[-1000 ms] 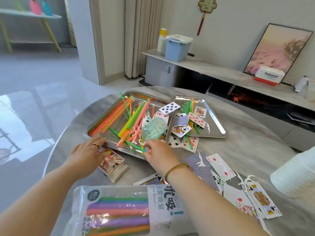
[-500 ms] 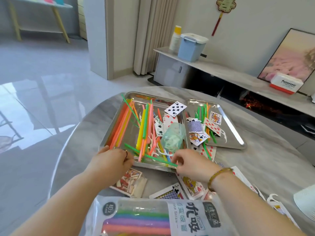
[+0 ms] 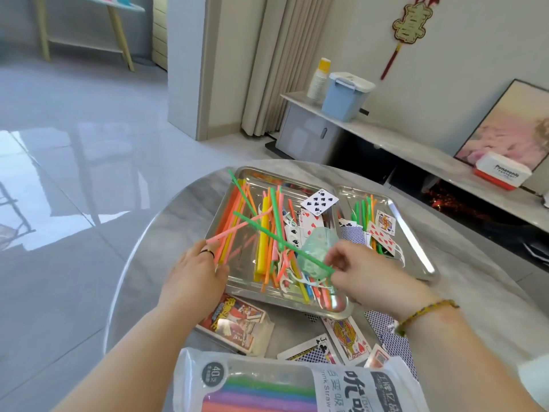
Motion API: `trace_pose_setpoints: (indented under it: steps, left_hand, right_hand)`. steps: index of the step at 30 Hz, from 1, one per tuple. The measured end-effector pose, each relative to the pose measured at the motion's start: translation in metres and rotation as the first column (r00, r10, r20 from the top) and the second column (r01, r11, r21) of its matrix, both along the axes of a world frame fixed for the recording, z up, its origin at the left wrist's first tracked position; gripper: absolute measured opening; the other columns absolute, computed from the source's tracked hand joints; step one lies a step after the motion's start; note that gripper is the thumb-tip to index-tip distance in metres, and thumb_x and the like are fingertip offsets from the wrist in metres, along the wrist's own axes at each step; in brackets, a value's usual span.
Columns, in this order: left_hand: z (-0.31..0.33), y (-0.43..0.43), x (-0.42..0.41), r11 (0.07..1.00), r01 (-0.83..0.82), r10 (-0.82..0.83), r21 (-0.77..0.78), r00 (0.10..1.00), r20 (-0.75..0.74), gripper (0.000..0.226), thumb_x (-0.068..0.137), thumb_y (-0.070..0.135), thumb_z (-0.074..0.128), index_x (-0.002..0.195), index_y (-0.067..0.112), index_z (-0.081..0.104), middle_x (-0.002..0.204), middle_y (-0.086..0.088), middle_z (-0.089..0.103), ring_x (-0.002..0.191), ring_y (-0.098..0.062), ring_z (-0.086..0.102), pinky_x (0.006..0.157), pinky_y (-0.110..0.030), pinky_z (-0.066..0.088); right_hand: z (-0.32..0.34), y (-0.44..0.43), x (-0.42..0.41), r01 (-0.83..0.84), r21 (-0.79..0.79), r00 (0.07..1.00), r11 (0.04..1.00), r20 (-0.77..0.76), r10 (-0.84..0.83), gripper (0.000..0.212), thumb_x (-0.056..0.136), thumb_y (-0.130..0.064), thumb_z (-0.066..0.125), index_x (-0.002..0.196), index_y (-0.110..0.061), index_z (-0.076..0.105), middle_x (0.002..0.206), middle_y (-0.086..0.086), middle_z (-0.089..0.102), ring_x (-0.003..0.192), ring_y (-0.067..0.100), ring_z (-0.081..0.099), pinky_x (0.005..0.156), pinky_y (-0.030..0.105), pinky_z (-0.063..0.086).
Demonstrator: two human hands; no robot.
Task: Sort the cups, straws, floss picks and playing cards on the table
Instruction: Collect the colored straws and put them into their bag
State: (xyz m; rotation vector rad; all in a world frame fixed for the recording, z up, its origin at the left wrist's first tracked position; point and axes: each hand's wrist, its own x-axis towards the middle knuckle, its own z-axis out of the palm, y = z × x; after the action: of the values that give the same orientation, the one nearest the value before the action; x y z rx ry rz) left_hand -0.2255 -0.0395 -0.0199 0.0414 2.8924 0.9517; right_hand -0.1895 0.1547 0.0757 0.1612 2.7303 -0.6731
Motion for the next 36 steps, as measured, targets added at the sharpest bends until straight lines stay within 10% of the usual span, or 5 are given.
trace_pose_setpoints:
  steps: [6, 16, 26, 31, 36]
  left_hand:
    - [0.000, -0.002, 0.000, 1.000, 0.013, -0.013, -0.006, 0.999, -0.039, 0.042, 0.098, 0.025, 0.030, 0.139, 0.018, 0.033, 0.144, 0.005, 0.032, 0.128, -0.016, 0.033, 0.103, -0.031, 0.032]
    - [0.008, -0.008, -0.004, 0.999, -0.046, 0.046, -0.002, 0.998, -0.047, 0.030, 0.092, 0.015, 0.037, 0.112, 0.027, 0.056, 0.122, 0.009, 0.049, 0.113, -0.012, 0.043, 0.092, -0.024, 0.036]
    - [-0.003, -0.008, -0.007, 0.997, -0.058, 0.059, 0.044, 0.998, -0.016, 0.035, 0.093, 0.017, 0.035, 0.125, 0.022, 0.047, 0.131, 0.013, 0.038, 0.108, -0.014, 0.051, 0.085, -0.026, 0.041]
    - [-0.003, -0.008, -0.006, 0.999, -0.034, 0.034, 0.018, 0.999, -0.005, 0.034, 0.094, 0.019, 0.035, 0.125, 0.024, 0.047, 0.132, 0.013, 0.036, 0.103, -0.014, 0.053, 0.085, -0.027, 0.042]
    - [-0.001, -0.007, -0.005, 1.000, -0.021, 0.021, -0.013, 1.000, -0.007, 0.036, 0.093, 0.020, 0.035, 0.128, 0.023, 0.045, 0.135, 0.013, 0.033, 0.107, -0.013, 0.052, 0.088, -0.026, 0.040]
  right_hand:
    - [-0.048, -0.031, -0.060, 0.292, -0.180, 0.953, 0.939, -0.031, -0.302, 0.030, 0.090, -0.001, 0.039, 0.116, -0.013, 0.044, 0.071, 0.003, 0.048, 0.051, 0.013, 0.045, 0.048, 0.022, 0.040]
    - [-0.077, -0.061, -0.133, 0.359, -0.069, 0.923, 0.931, -0.125, -0.365, 0.059, 0.090, -0.034, 0.052, 0.135, -0.003, 0.029, 0.139, 0.012, 0.040, 0.114, 0.028, 0.054, 0.083, 0.031, 0.044]
    - [-0.095, -0.069, -0.152, 0.327, 0.148, 0.945, 0.934, -0.023, -0.327, 0.063, 0.084, -0.024, 0.061, 0.133, -0.002, 0.029, 0.118, 0.010, 0.058, 0.108, 0.027, 0.058, 0.079, 0.032, 0.045]
    - [-0.100, -0.070, -0.157, 0.309, 0.213, 0.951, 0.927, -0.043, -0.307, 0.047, 0.083, -0.017, 0.059, 0.125, -0.001, 0.044, 0.068, 0.002, 0.043, 0.079, 0.023, 0.051, 0.065, 0.029, 0.039]
    - [-0.102, -0.068, -0.155, 0.302, 0.232, 0.953, 0.925, -0.069, -0.294, 0.056, 0.085, -0.013, 0.057, 0.134, 0.000, 0.032, 0.110, 0.010, 0.061, 0.104, 0.027, 0.060, 0.077, 0.032, 0.046]
